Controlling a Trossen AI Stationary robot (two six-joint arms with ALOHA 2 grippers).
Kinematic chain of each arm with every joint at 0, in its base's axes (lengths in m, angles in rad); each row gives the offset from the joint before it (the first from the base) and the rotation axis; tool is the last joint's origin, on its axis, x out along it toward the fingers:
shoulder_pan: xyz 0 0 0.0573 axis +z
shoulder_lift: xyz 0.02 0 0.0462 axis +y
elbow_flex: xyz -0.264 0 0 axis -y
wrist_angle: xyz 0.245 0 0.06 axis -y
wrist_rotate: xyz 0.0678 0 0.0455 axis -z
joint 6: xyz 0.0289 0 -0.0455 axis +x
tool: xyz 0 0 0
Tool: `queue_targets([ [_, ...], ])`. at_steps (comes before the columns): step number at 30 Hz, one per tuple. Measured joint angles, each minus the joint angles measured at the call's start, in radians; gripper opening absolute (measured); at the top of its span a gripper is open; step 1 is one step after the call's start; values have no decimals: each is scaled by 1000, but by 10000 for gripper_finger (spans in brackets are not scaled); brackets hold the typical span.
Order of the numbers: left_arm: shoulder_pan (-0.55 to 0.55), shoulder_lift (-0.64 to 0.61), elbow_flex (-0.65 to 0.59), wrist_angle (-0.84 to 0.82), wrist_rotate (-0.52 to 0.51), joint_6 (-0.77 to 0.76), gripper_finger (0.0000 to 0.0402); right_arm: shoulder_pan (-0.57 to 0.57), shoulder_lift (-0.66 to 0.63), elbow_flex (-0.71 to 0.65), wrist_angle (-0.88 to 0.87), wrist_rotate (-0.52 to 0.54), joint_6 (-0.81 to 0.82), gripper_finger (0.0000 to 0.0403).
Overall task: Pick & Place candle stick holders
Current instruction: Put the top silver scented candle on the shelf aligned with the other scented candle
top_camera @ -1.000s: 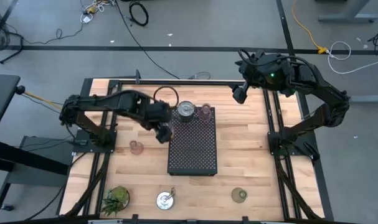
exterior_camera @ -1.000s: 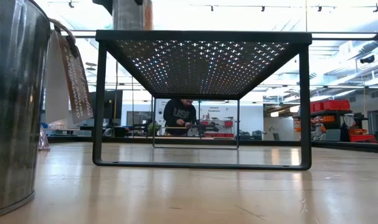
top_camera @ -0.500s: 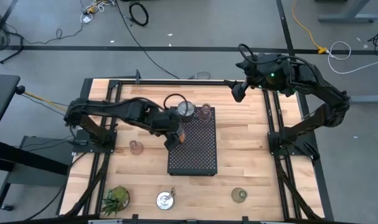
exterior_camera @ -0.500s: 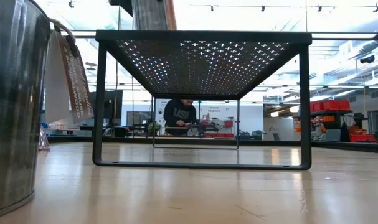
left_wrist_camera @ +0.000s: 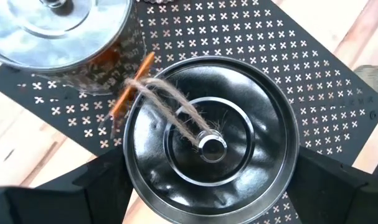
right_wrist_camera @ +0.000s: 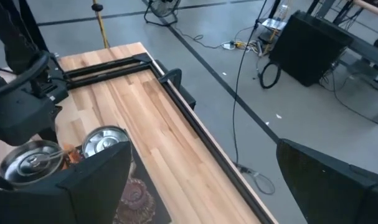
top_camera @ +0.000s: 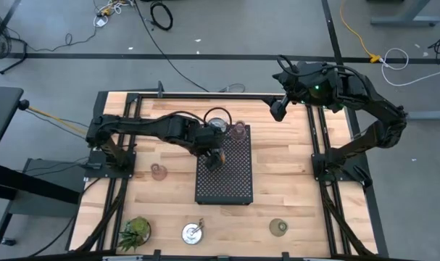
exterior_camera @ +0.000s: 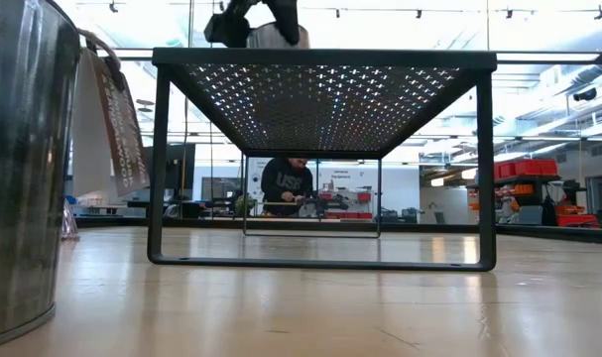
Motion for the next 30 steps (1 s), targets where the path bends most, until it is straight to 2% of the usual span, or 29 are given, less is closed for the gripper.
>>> queue_targets([
  [8, 22, -1, 0, 8, 10, -2, 352, 0, 0, 0, 0, 0, -25, 400],
  [14, 20, 8, 0, 12, 19, 31, 382, 0, 0, 0, 0, 0, -39, 400],
  [22, 20, 13, 1, 29, 1, 32, 372, 0, 0, 0, 0, 2, -39, 400],
  [30, 20, 15, 1, 28, -19, 25, 381, 0, 0, 0, -1, 3, -40, 400],
])
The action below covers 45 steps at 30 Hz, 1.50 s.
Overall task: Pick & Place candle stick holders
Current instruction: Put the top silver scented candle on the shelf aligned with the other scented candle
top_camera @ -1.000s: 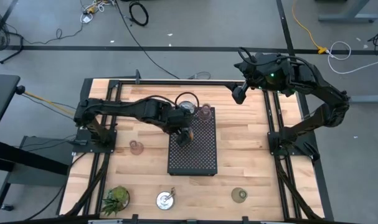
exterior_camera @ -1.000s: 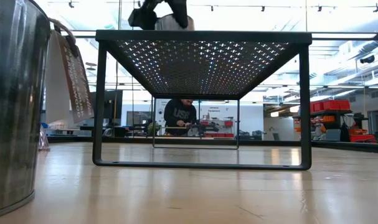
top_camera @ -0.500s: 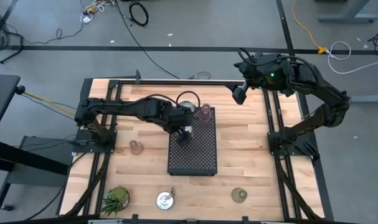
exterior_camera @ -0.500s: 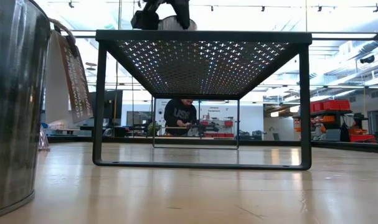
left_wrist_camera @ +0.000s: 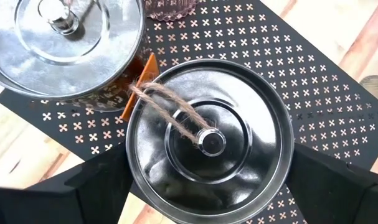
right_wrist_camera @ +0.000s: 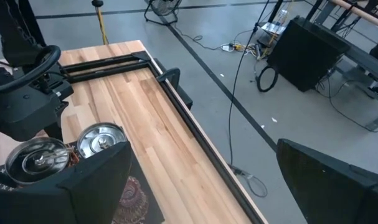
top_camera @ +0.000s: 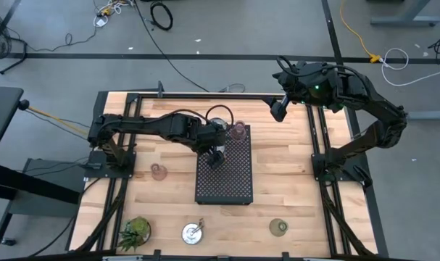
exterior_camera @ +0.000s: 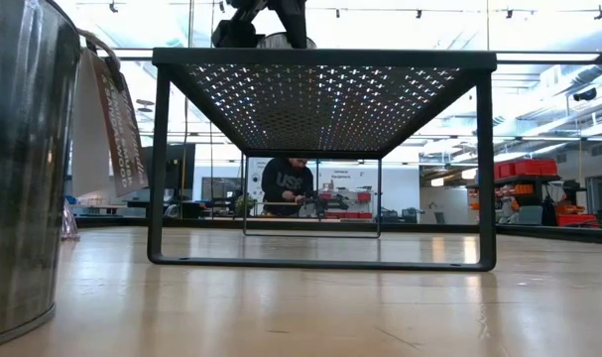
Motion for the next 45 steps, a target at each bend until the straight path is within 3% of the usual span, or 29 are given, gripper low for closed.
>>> queue_targets([
  [40, 0, -1, 0, 2, 7, -23, 383, 0, 0, 0, -1, -3, 1, 400],
  [45, -1, -2, 0, 5, 13, -13, 397, 0, 0, 0, -1, -3, 2, 400],
])
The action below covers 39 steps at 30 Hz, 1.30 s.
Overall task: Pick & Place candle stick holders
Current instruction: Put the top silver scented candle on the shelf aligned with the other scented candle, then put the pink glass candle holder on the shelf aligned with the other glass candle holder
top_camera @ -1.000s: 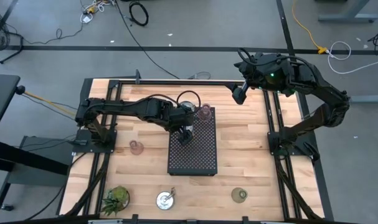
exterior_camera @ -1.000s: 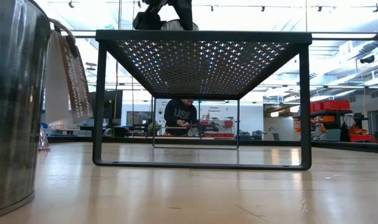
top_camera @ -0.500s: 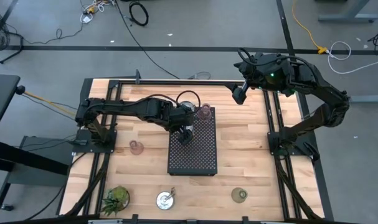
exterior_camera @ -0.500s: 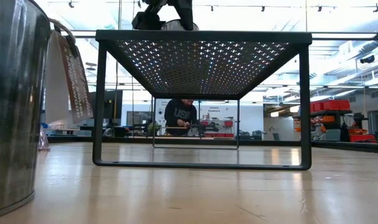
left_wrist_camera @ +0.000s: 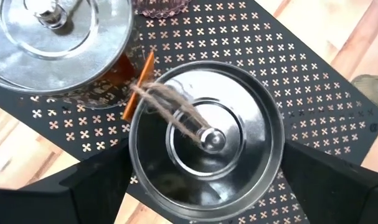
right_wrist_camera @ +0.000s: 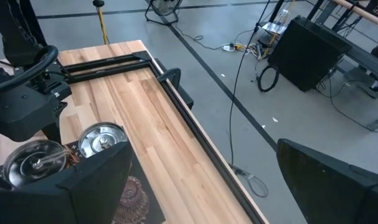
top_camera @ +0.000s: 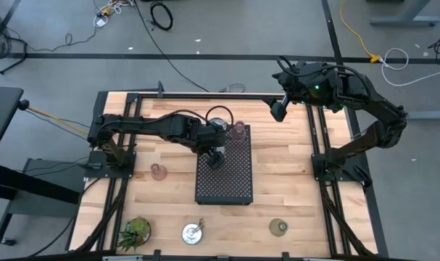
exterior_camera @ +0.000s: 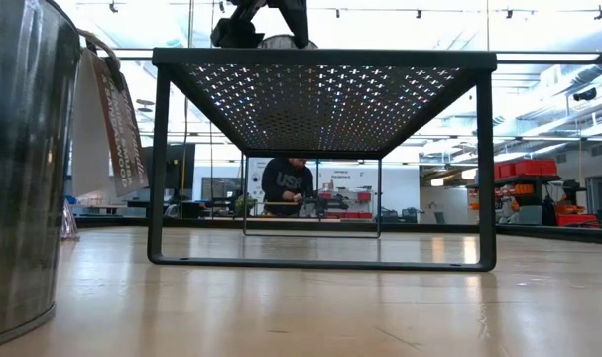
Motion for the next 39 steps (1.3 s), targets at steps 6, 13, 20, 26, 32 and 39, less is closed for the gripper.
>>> queue_targets([
  [6, 0, 0, 0, 7, 3, 57, 399, 0, 0, 0, 0, 0, 0, 400],
  [13, 0, -5, 10, -9, 3, 56, 399, 0, 0, 0, 0, 0, 1, 400],
  [20, 0, -9, 150, -67, -17, 87, 398, 0, 0, 0, 0, 0, 2, 400],
  [26, -55, -46, 230, -348, -356, 51, 399, 0, 0, 0, -1, 0, 2, 400],
  [32, -143, -129, 181, -440, -490, -22, 399, 0, 0, 0, -2, -1, 5, 400],
  [39, -236, -247, -13, -452, -445, -120, 399, 0, -1, 0, -2, -24, 28, 400],
])
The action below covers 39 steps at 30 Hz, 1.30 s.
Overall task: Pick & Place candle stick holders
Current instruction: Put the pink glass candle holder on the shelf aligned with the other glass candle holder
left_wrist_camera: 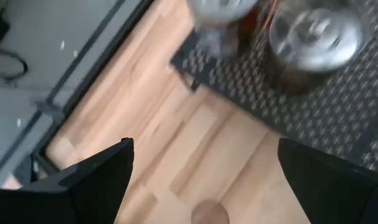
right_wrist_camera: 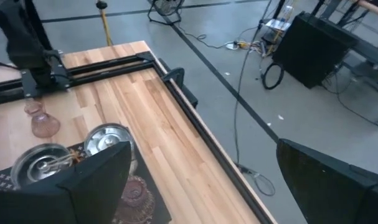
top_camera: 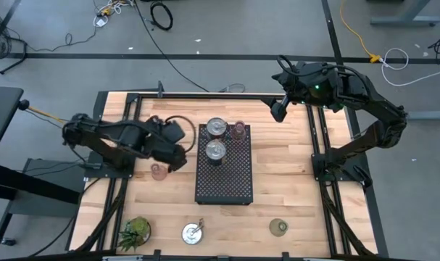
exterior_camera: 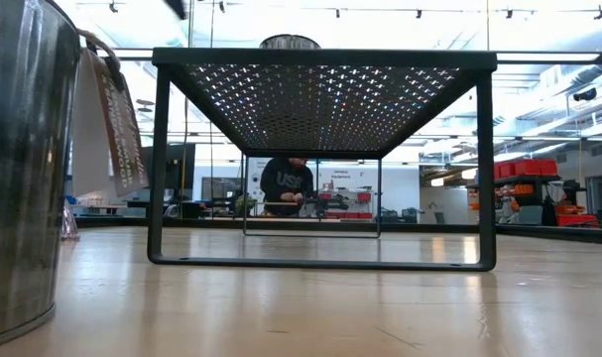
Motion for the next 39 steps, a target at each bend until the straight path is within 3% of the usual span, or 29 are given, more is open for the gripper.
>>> queue_targets([
  [7, -51, -105, -194, -3, 24, -194, 399, 0, 0, 0, 2, -12, 14, 400],
  [16, -121, -216, -489, -5, 225, -351, 399, 0, 0, 0, 2, -22, 29, 400],
  [21, -142, -239, -580, -5, 319, -445, 399, 0, 0, 0, 2, -21, 44, 400],
  [27, -174, -244, -677, 22, 346, -446, 399, 0, 0, 0, 2, -21, 47, 400],
  [33, -185, -243, -767, 102, 500, -397, 399, 0, 0, 0, 2, -21, 47, 400],
  [39, -178, -243, -838, 250, 483, -342, 398, 0, 0, 0, 2, -20, 47, 400],
])
